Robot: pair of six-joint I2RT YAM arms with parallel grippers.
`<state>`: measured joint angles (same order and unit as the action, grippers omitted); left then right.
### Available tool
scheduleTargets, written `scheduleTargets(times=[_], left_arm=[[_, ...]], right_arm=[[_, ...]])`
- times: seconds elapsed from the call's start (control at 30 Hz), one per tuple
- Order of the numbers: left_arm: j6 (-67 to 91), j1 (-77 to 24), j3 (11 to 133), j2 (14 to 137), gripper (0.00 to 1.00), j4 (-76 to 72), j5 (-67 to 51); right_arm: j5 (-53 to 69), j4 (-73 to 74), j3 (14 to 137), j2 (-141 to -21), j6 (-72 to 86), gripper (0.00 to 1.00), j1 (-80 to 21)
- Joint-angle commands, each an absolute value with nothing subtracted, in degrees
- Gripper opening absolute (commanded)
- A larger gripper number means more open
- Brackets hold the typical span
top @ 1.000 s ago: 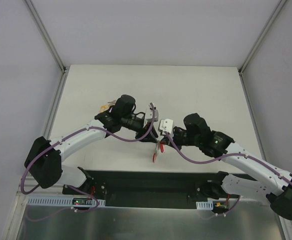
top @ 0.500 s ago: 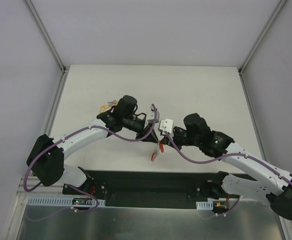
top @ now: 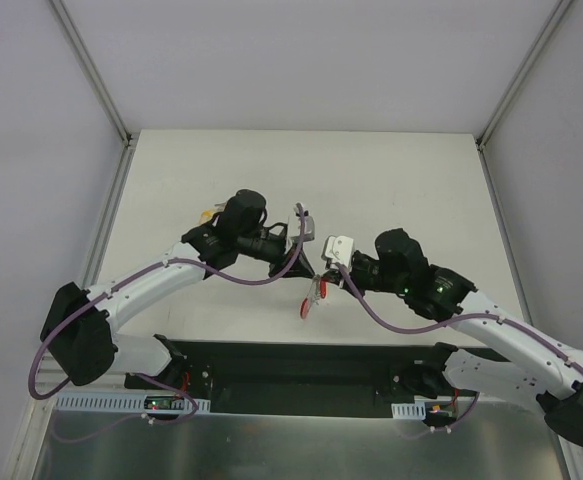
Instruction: Put the keys on the keyring
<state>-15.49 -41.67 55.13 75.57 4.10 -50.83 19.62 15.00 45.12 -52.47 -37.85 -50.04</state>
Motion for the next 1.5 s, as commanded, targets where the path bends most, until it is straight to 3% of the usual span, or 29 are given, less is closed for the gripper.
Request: scheduleTargets(times=[0.0, 0.47, 0.73, 0.77, 0.87, 1.0, 1.23, 1.47], left_arm=[[-12.4, -41.3, 54.9, 71.5, 0.00, 2.7, -45.6], [-0.2, -41.4, 46.1, 66.4, 0.00, -17.6, -42.0], [2.4, -41.4, 41.8, 63.9, 0.00, -20.9, -40.2], [2.0, -41.4, 41.7, 63.8, 0.02, -20.3, -40.3], [-0.8, -41.3, 41.7, 63.7, 0.28, -16.5, -40.8], [-4.6, -41.4, 42.9, 64.0, 0.44, -12.4, -41.7], [-10.9, -41.4, 48.2, 68.4, 0.56, -6.9, -44.7], [-18.1, -41.3, 52.1, 73.4, 0.60, -4.2, -50.4]], right_arm=[[18.4, 13.9, 43.6, -50.7, -36.4, 0.01, -50.3], [16.0, 5.7, 40.8, -52.1, -32.9, 0.01, -52.6], [12.7, 4.5, 41.4, -52.3, -33.7, 0.01, -52.7], [12.6, 4.8, 41.7, -52.2, -34.0, 0.01, -52.7], [13.8, 8.1, 43.7, -52.4, -36.4, 0.01, -52.7], [15.9, 13.1, 46.8, -53.3, -39.2, 0.01, -52.7], [17.1, 16.9, 48.8, -53.5, -41.3, 0.01, -52.7], [18.5, 18.0, 49.4, -53.8, -41.7, 0.01, -52.7]])
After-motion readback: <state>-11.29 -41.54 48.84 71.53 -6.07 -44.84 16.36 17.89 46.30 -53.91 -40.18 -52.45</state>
